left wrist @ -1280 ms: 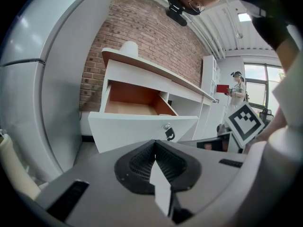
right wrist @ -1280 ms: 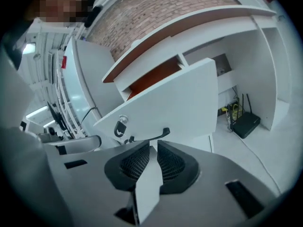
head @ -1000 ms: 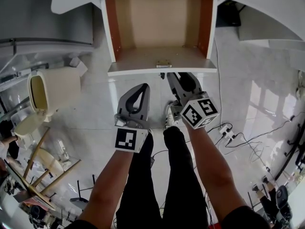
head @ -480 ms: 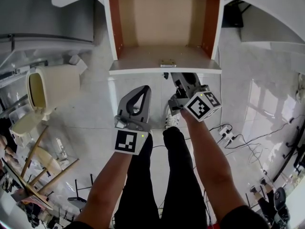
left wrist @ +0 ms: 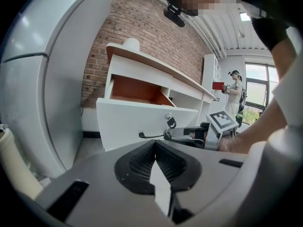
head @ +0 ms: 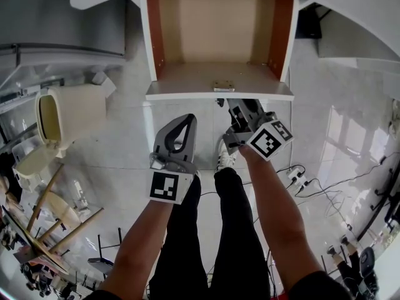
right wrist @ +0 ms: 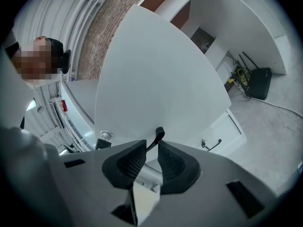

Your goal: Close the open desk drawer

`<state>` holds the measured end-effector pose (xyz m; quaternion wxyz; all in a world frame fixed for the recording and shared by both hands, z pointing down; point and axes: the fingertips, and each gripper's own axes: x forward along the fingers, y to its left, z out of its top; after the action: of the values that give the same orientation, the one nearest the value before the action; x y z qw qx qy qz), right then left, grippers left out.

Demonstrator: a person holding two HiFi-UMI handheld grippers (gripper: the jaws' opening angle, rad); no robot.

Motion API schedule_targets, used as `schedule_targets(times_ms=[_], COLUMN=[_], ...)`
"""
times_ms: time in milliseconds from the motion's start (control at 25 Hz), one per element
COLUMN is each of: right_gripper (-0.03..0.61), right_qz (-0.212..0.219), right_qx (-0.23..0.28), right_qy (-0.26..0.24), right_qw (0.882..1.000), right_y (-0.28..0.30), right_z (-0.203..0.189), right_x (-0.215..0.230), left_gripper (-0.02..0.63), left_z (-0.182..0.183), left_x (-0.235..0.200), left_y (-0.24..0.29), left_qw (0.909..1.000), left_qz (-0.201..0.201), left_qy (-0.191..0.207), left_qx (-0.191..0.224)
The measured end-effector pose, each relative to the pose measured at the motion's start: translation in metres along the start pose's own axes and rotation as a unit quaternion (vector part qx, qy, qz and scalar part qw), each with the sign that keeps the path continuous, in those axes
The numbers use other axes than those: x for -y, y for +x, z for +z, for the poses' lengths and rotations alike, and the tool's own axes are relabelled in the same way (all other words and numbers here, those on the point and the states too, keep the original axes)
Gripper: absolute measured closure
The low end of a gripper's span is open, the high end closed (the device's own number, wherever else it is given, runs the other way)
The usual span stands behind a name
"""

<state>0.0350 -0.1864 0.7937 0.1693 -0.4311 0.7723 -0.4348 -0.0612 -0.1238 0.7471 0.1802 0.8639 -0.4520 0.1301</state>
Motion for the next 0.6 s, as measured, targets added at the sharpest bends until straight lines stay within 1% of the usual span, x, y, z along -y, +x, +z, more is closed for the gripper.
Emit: schedule_targets(times_ms=[320, 480, 600], right_gripper=[0.505, 0.509, 0.511], right_qz=[0.001, 0.015, 0.021], right_qx=[0.016, 0.032, 0.045], right_qy=[0.046, 0.058, 0.08], right_qw=[0.999, 0.998, 0.996], right_y=[-0.003, -0.003, -0.002], right_z=[0.003, 0.012, 0.018], right_x=[-0.005, -0.016, -0.022], left_gripper=[0.606, 0.606, 0.606], left_z=[0.005, 0.003, 0.002], left_x=[-0.001, -0.001, -0.002], left_y=[-0.002, -0.002, -0.001], left_qw=[1.0, 1.0, 1.0], left_qz=[-0.002, -0.006, -0.007], left_qy=[0.001, 0.002, 0.0], left_qx=[0.001, -0.003, -0.002])
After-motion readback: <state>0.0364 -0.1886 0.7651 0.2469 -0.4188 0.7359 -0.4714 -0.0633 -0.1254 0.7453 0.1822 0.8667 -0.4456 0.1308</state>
